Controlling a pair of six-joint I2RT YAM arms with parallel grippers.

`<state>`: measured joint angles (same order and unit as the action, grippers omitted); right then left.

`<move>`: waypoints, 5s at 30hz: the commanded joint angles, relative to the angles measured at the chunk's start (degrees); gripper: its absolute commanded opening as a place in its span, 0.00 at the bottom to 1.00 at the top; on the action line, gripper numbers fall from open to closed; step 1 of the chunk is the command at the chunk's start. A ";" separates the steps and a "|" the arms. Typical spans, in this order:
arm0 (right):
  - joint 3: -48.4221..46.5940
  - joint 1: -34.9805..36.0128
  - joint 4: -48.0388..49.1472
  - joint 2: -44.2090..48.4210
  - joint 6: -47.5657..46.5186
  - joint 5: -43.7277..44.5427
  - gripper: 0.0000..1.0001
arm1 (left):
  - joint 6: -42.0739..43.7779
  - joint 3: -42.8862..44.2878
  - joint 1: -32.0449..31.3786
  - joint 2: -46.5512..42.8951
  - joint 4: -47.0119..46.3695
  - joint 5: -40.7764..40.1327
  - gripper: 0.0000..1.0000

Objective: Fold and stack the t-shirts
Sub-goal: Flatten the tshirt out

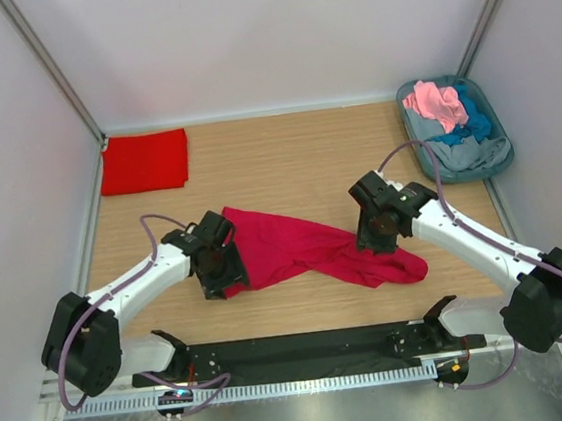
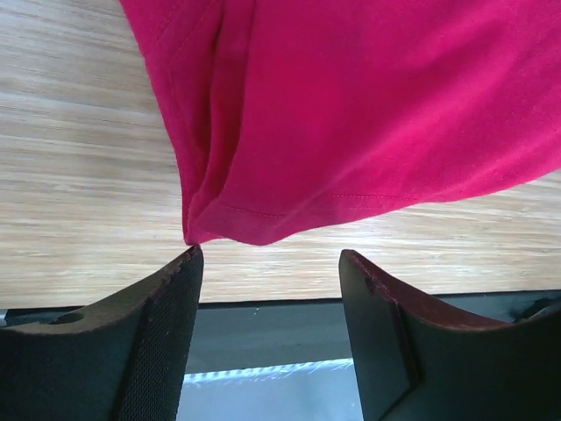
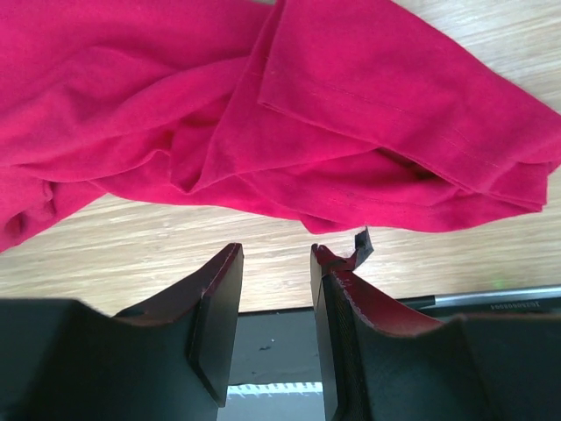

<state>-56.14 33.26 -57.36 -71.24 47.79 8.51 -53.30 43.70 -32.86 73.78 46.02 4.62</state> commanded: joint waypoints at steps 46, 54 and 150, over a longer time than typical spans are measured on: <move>1.30 0.23 0.06 3.04 -2.26 0.89 0.44 | 0.56 1.04 3.07 -6.80 -9.98 4.69 0.55; 1.30 0.23 0.50 2.60 -2.26 0.72 0.43 | -0.32 -2.39 3.07 -7.34 -12.45 6.01 0.54; -2.84 1.73 9.73 -19.11 -10.79 17.06 0.30 | 1.71 22.30 12.38 1.46 2.15 4.87 0.00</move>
<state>-57.95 34.81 -46.61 -90.76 36.67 22.22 -52.10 63.96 -20.71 75.33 48.45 8.82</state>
